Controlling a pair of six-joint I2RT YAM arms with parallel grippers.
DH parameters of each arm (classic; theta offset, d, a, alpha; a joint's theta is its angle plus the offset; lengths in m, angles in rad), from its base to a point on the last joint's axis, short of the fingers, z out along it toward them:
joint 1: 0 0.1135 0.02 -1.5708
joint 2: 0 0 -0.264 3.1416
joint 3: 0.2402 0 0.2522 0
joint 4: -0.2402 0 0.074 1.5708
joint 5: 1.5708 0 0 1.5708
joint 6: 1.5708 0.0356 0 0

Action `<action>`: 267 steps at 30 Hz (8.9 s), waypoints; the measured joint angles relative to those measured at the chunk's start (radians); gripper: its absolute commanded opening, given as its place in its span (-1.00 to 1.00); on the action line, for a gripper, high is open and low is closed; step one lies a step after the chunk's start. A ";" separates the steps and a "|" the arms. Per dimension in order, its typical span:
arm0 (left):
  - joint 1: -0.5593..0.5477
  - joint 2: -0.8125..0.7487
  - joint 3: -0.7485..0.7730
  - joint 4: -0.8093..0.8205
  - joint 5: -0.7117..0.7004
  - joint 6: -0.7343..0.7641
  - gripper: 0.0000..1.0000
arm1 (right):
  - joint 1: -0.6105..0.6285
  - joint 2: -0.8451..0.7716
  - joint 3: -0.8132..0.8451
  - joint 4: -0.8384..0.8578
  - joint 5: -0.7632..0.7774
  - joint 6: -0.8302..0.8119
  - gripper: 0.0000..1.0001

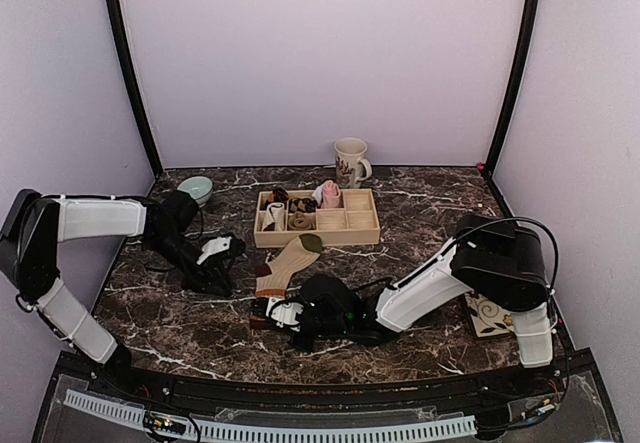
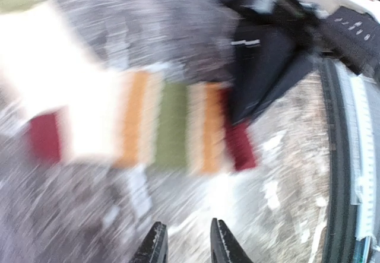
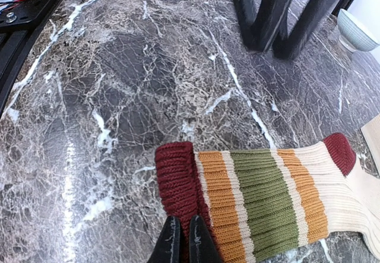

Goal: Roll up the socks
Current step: Roll the sock at the center of the board.

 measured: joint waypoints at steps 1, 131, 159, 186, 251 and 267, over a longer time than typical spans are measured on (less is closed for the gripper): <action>0.035 -0.036 -0.023 0.021 -0.013 -0.008 -0.44 | 0.000 0.000 0.002 -0.003 -0.004 0.002 -1.00; -0.284 0.237 0.113 0.046 -0.101 0.063 -1.00 | -0.120 -0.635 -0.603 0.150 0.451 0.402 0.99; -0.289 0.425 0.285 -0.318 0.021 0.162 -1.00 | -0.067 -0.655 -0.519 0.160 0.201 0.251 -0.11; -0.294 0.464 0.323 -0.356 0.029 0.151 -1.00 | 0.070 -0.185 -0.071 -0.224 -0.109 -0.161 -0.25; -0.177 0.301 0.177 -0.179 0.035 0.058 -0.17 | 0.001 -0.011 0.058 -0.151 -0.101 -0.119 -1.00; -0.001 -0.042 -0.091 -0.048 -0.033 0.083 -0.21 | -0.111 0.003 0.146 -0.345 -0.401 0.067 -1.00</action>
